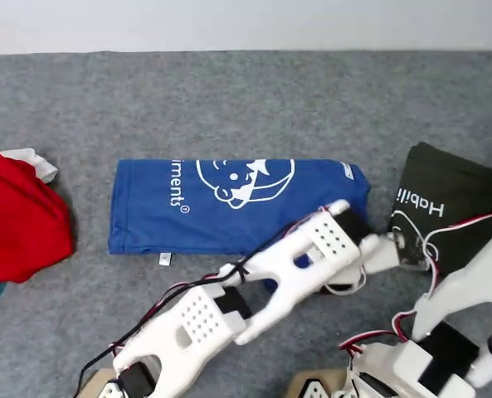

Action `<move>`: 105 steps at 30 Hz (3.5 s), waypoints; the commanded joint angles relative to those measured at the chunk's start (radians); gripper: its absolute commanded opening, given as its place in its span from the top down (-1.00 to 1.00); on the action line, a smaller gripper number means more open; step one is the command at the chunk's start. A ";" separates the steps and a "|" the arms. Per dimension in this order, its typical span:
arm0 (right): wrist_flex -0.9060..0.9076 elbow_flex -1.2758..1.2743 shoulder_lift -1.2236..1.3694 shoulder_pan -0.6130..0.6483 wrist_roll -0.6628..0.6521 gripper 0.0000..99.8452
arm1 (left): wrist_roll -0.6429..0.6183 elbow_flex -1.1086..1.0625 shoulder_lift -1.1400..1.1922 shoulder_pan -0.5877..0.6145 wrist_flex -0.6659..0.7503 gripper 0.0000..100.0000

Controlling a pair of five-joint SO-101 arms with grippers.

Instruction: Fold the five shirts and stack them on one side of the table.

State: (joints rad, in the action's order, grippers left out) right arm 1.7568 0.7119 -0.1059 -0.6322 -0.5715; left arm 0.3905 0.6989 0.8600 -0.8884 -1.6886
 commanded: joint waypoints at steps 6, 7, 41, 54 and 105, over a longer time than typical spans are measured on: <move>0.039 0.054 -0.039 -0.016 0.011 0.98 | 0.002 0.199 -0.091 0.164 0.000 0.99; 0.039 0.054 -0.038 -0.016 0.011 0.98 | 0.009 0.205 -0.091 0.180 0.011 0.99; 0.039 -0.044 -0.041 -0.010 0.012 0.98 | 0.071 0.542 0.072 0.315 -0.040 0.67; 0.039 -0.044 -0.036 -0.010 0.012 0.98 | 0.100 0.073 -0.178 0.244 -0.060 0.76; 0.041 -0.046 -0.041 0.035 0.012 0.98 | -0.021 0.740 0.204 0.218 -0.071 0.86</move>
State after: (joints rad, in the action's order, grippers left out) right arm 1.7568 0.6613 -0.1059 -0.6061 -0.5685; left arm 0.3813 1.3203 1.0840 -0.7242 -1.7054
